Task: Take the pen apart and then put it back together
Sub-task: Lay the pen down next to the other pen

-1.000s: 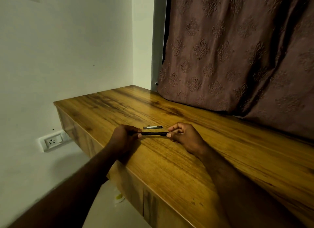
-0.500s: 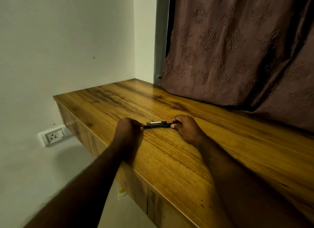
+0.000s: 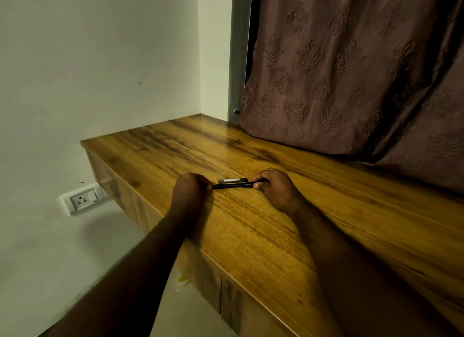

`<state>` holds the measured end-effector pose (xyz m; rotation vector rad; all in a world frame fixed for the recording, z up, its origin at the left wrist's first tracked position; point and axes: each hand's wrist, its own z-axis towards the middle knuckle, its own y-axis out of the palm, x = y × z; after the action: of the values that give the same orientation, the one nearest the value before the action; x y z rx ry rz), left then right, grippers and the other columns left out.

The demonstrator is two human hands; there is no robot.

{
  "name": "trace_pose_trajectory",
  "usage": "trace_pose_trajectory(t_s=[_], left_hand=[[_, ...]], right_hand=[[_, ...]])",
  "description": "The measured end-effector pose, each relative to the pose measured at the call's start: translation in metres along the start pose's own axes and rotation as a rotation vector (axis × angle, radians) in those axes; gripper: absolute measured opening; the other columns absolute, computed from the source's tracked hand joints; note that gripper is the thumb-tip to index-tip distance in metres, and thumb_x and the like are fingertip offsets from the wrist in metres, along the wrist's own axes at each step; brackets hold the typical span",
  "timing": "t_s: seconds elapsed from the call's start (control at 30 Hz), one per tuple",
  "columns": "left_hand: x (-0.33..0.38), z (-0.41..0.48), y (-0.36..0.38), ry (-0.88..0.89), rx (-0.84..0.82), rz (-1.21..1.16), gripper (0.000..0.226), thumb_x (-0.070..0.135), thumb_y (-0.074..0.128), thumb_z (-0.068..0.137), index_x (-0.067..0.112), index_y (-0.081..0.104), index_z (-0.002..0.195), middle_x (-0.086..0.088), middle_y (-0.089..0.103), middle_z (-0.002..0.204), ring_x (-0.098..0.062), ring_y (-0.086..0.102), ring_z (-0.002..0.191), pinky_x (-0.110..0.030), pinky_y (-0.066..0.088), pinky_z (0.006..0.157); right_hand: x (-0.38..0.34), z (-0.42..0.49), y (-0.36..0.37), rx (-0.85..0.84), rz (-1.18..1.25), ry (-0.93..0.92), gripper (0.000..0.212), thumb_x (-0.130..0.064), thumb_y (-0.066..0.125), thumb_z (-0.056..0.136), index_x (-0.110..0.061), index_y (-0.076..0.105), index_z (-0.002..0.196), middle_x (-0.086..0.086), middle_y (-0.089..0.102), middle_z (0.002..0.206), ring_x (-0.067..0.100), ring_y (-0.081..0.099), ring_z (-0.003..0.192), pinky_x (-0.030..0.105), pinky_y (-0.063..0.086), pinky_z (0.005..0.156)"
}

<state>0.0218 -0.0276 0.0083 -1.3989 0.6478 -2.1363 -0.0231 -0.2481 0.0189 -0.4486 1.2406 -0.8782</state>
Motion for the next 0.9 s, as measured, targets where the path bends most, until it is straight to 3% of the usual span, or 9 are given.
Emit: trace_pose_trajectory(t_s=[0.33, 0.43, 0.53, 0.7, 0.8, 0.9], left_hand=[[0.0, -0.002, 0.0, 0.028, -0.004, -0.012, 0.009, 0.01, 0.069, 0.075, 0.013, 0.077, 0.078, -0.007, 0.075, 0.079, -0.019, 0.071, 0.074, -0.033, 0.057, 0.076], [-0.002, 0.0, 0.001, 0.026, -0.011, -0.045, 0.01, 0.008, 0.069, 0.075, 0.013, 0.077, 0.077, -0.006, 0.076, 0.08, -0.017, 0.07, 0.073, -0.028, 0.056, 0.074], [-0.004, 0.001, 0.0, 0.012, -0.043, -0.052, 0.009, 0.008, 0.07, 0.076, 0.014, 0.077, 0.076, -0.004, 0.076, 0.08, -0.011, 0.066, 0.068, -0.013, 0.047, 0.063], [-0.003, 0.003, -0.003, -0.004, -0.086, -0.05, 0.01, 0.009, 0.07, 0.078, 0.017, 0.077, 0.08, -0.003, 0.075, 0.081, -0.011, 0.067, 0.071, -0.01, 0.045, 0.062], [-0.001, 0.001, -0.007, -0.012, -0.084, -0.087, 0.009, 0.015, 0.068, 0.084, 0.015, 0.076, 0.087, 0.003, 0.068, 0.07, -0.001, 0.058, 0.06, -0.001, 0.036, 0.051], [0.002, -0.002, -0.011, -0.062, -0.019, -0.216, 0.012, 0.013, 0.064, 0.086, 0.013, 0.076, 0.089, 0.004, 0.066, 0.068, -0.006, 0.059, 0.062, -0.015, 0.042, 0.06]], right_hand=[[0.001, 0.001, 0.004, 0.011, 0.002, -0.003, 0.014, -0.012, 0.065, 0.089, -0.015, 0.071, 0.101, 0.005, 0.063, 0.101, 0.019, 0.057, 0.092, 0.03, 0.044, 0.079], [0.003, 0.001, 0.003, 0.015, 0.018, -0.009, 0.014, -0.012, 0.066, 0.088, -0.016, 0.071, 0.1, 0.003, 0.063, 0.101, 0.017, 0.056, 0.092, 0.029, 0.044, 0.08], [0.003, 0.001, 0.002, 0.009, 0.028, -0.002, 0.014, -0.011, 0.067, 0.087, -0.015, 0.071, 0.1, 0.002, 0.062, 0.1, 0.015, 0.055, 0.091, 0.026, 0.04, 0.077], [0.003, 0.0, -0.001, -0.01, 0.056, 0.009, 0.018, -0.012, 0.067, 0.087, -0.016, 0.07, 0.104, -0.001, 0.06, 0.099, 0.012, 0.054, 0.086, 0.026, 0.041, 0.076], [0.006, -0.001, -0.002, -0.029, 0.136, 0.017, 0.025, -0.011, 0.067, 0.086, -0.017, 0.068, 0.11, -0.001, 0.061, 0.099, 0.01, 0.055, 0.085, 0.025, 0.043, 0.079], [0.01, 0.002, -0.004, 0.036, 0.223, 0.053, 0.02, -0.012, 0.066, 0.087, -0.022, 0.069, 0.104, 0.002, 0.066, 0.105, 0.016, 0.062, 0.096, 0.03, 0.05, 0.085]])
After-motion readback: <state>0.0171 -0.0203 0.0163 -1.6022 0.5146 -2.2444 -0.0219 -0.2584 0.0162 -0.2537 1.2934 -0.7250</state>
